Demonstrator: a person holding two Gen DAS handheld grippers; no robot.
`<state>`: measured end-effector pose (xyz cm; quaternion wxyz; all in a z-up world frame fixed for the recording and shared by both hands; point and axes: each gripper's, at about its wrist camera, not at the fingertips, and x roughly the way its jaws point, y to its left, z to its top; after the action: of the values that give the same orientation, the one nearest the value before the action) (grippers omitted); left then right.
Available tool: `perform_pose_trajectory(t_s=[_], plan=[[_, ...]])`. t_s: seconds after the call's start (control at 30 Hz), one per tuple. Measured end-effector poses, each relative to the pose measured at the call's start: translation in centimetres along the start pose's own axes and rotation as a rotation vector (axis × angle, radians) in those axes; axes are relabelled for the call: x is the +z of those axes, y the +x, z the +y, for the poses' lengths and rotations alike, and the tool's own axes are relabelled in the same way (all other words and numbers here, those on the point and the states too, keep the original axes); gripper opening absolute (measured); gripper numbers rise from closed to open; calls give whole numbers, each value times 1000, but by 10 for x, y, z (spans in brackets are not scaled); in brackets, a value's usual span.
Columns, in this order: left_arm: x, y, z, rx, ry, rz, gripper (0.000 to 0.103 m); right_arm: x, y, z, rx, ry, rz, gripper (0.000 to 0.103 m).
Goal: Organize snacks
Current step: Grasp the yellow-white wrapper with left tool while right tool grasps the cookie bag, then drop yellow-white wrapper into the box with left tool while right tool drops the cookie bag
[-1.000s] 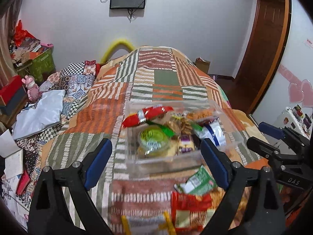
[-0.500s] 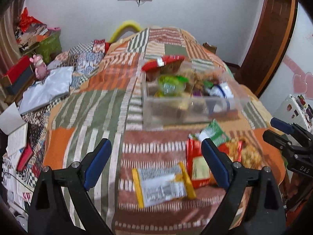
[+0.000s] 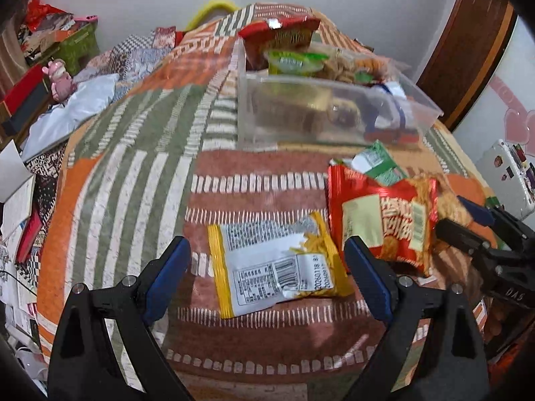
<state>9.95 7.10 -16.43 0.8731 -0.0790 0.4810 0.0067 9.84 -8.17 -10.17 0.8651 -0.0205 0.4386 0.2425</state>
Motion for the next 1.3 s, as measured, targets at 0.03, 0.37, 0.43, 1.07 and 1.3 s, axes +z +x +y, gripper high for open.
perform_pose_trajectory(t_s=[0.03, 0.37, 0.43, 1.07, 1.3], plan=[[-2, 3, 0, -2, -2, 9, 94, 0, 0, -2, 5, 9, -1, 67], [-11, 18, 6, -32, -28, 38, 94, 0, 3, -10, -14, 9, -11, 46], [-11, 19, 5, -33, -20, 30, 94, 0, 3, -12, -11, 14, -15, 45], [10, -8, 11, -28, -27, -85, 65, 6, -27, -33, -22, 83, -100, 44], [39, -36, -1, -57, -11, -179, 65, 24, -44, -31, -26, 73, -169, 44]])
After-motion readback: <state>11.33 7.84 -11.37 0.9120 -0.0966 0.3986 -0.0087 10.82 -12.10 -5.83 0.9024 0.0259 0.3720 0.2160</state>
